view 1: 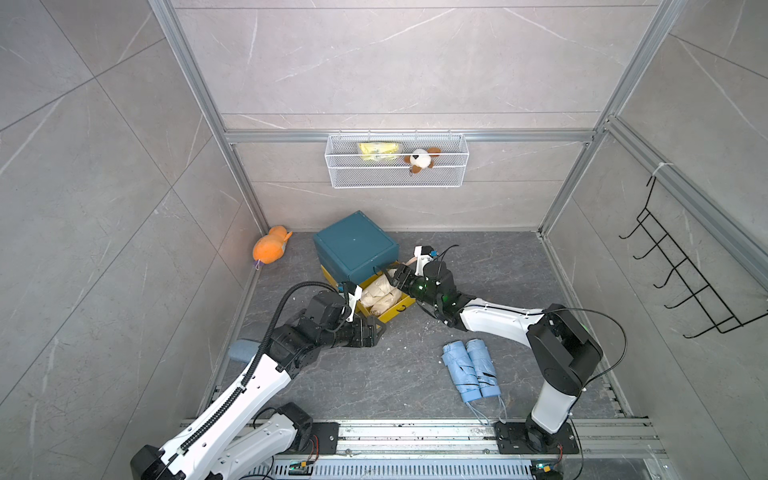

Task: Place the umbrella in the drawer by color
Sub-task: Place the umbrella in the drawer, then close the drawer in the storage box.

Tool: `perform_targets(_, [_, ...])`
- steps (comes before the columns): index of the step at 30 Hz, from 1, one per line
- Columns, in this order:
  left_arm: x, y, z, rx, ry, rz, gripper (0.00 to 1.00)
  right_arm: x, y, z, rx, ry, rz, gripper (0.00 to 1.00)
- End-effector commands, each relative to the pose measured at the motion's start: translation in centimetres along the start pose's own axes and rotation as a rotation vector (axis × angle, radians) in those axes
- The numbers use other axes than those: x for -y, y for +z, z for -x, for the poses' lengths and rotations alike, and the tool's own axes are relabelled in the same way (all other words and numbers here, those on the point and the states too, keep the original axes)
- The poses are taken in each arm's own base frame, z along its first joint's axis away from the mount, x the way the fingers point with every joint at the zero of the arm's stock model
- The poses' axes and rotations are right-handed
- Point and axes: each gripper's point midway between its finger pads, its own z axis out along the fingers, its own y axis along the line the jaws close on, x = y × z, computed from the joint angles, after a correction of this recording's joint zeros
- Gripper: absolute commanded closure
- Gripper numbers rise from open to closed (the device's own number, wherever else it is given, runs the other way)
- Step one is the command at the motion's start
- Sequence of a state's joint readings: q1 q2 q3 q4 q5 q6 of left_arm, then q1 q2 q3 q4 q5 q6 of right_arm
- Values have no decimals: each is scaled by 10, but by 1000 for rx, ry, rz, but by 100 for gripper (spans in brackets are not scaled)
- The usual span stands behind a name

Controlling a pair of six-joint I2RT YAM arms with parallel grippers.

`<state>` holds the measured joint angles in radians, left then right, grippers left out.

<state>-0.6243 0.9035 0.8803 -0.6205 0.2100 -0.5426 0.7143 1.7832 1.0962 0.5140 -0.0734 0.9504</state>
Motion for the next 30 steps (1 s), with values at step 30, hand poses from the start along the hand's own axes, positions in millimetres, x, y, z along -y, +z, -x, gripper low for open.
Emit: perform_targets(30, [-6,-9,20,66,-10,13,14,18,-6,33,-13,-176,-152,47])
